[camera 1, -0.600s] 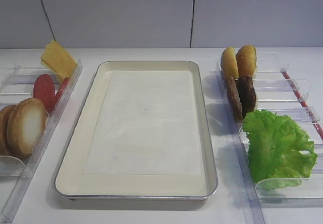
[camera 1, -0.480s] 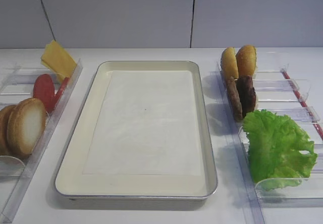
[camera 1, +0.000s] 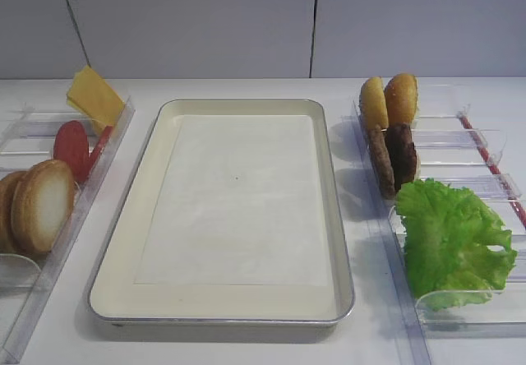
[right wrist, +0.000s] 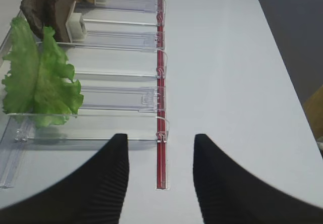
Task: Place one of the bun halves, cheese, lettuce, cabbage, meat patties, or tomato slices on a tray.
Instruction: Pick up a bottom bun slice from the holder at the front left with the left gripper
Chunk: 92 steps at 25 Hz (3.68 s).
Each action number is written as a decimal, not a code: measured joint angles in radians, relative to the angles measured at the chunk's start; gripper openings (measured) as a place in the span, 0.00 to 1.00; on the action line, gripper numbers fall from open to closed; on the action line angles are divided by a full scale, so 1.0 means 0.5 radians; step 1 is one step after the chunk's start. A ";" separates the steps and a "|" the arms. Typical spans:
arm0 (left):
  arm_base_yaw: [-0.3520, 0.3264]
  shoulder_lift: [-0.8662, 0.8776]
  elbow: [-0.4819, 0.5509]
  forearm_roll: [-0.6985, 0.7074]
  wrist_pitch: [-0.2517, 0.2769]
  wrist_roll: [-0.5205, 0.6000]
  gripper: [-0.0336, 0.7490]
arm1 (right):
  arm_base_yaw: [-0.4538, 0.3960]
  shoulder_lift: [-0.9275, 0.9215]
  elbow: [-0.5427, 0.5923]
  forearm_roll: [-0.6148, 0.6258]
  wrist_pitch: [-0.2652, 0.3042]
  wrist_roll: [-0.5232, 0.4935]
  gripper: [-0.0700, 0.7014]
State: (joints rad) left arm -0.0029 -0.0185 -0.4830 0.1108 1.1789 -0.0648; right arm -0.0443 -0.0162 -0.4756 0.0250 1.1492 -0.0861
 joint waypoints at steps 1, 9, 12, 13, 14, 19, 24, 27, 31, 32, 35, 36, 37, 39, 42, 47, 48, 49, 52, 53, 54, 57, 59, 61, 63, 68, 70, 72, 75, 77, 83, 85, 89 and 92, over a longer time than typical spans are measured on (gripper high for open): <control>0.000 0.000 0.000 0.000 0.000 0.000 0.72 | 0.000 0.000 0.000 0.000 0.000 0.000 0.49; 0.000 0.000 0.000 0.000 0.000 0.000 0.72 | 0.000 0.000 0.000 0.000 0.000 0.000 0.45; 0.000 0.000 0.000 0.000 0.000 0.000 0.72 | 0.000 0.000 0.000 0.000 0.000 0.000 0.45; 0.000 0.000 0.000 0.000 0.000 0.000 0.72 | 0.000 0.000 0.000 0.000 0.000 0.000 0.45; 0.000 0.000 0.000 0.000 0.000 0.000 0.72 | 0.000 0.000 0.000 0.000 0.000 0.000 0.45; 0.000 0.000 -0.124 -0.184 0.074 0.143 0.72 | 0.000 0.000 0.000 0.000 0.000 0.004 0.45; 0.000 0.255 -0.357 -0.243 0.083 0.252 0.72 | 0.000 0.000 0.000 0.000 0.000 0.004 0.45; 0.000 0.511 -0.490 -0.340 0.035 0.252 0.72 | 0.000 0.000 0.000 0.000 0.000 0.008 0.45; 0.000 0.910 -0.591 -0.635 -0.113 0.312 0.72 | 0.000 0.000 0.000 0.000 0.000 0.008 0.45; 0.000 1.030 -0.603 -0.719 -0.152 0.356 0.72 | 0.000 0.000 0.000 0.000 0.000 0.008 0.45; 0.000 1.382 -0.648 -0.878 -0.243 0.462 0.72 | 0.000 0.000 0.000 0.000 0.000 0.008 0.45; 0.000 1.483 -0.668 -0.899 -0.273 0.496 0.72 | 0.000 0.000 0.000 0.000 0.000 0.008 0.45; 0.000 1.599 -0.689 -0.912 -0.298 0.522 0.72 | 0.000 0.000 0.000 0.000 0.000 0.008 0.45; 0.000 1.813 -0.752 -0.915 -0.333 0.552 0.72 | 0.000 0.000 0.000 0.000 0.000 0.008 0.45; 0.000 2.080 -0.849 -0.920 -0.342 0.565 0.72 | 0.000 0.000 0.000 0.000 0.000 0.008 0.45; 0.000 2.382 -0.944 -0.958 -0.373 0.608 0.72 | 0.000 0.000 0.000 0.000 0.000 0.008 0.45; 0.000 2.428 -0.959 -0.967 -0.376 0.615 0.72 | 0.000 0.000 0.000 0.000 0.000 0.008 0.45; 0.000 2.468 -0.972 -0.972 -0.381 0.623 0.72 | 0.000 0.000 0.000 0.000 0.000 0.008 0.45; 0.000 2.564 -0.976 -0.975 -0.389 0.653 0.71 | 0.000 0.000 0.000 0.000 0.000 0.008 0.45; 0.000 2.593 -0.976 -0.977 -0.389 0.668 0.71 | 0.000 0.000 0.000 0.000 0.000 0.008 0.45; 0.000 2.610 -0.976 -0.982 -0.389 0.674 0.71 | 0.000 0.000 0.000 0.000 0.000 0.008 0.45; 0.000 2.657 -0.976 -1.058 -0.398 0.727 0.71 | 0.000 0.000 0.000 0.000 0.000 0.008 0.45; 0.000 2.669 -0.976 -1.101 -0.403 0.753 0.71 | 0.000 0.000 0.000 0.000 0.000 0.008 0.45; 0.000 2.673 -0.976 -1.121 -0.411 0.772 0.71 | 0.000 0.000 0.000 0.000 0.000 0.008 0.45; 0.000 2.673 -0.976 -1.124 -0.411 0.775 0.71 | 0.000 0.000 0.000 0.000 0.000 0.008 0.45; 0.000 2.673 -0.976 -1.124 -0.411 0.779 0.71 | 0.000 0.000 0.000 0.000 0.000 0.008 0.45; 0.000 2.686 -0.976 -1.120 -0.411 0.779 0.71 | 0.000 0.000 0.000 0.000 0.000 0.008 0.45; 0.000 2.725 -0.976 -1.120 -0.407 0.779 0.71 | 0.000 0.000 0.000 0.000 0.000 0.008 0.45; -0.021 2.789 -0.976 -1.117 -0.403 0.779 0.71 | 0.000 0.000 0.000 0.000 0.000 0.008 0.45; -0.039 2.813 -0.976 -1.107 -0.403 0.779 0.71 | 0.000 0.000 0.000 0.000 0.000 0.008 0.45; -0.043 2.816 -0.980 -0.983 -0.403 0.728 0.54 | 0.000 0.000 0.000 -0.004 0.000 0.008 0.45; -0.043 2.816 -0.980 -0.939 -0.403 0.709 0.46 | 0.000 0.000 0.000 -0.004 0.000 0.008 0.45; -0.043 2.816 -0.980 -0.854 -0.415 0.651 0.29 | 0.000 0.000 0.000 -0.004 0.000 0.008 0.45; -0.044 2.816 -0.980 -0.837 -0.427 0.632 0.26 | 0.000 0.000 0.000 -0.004 0.000 0.003 0.45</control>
State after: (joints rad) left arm -0.0251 1.3893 -0.9729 -0.3079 0.9651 0.2514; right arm -0.0443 -0.0162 -0.4756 0.0232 1.1492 -0.0847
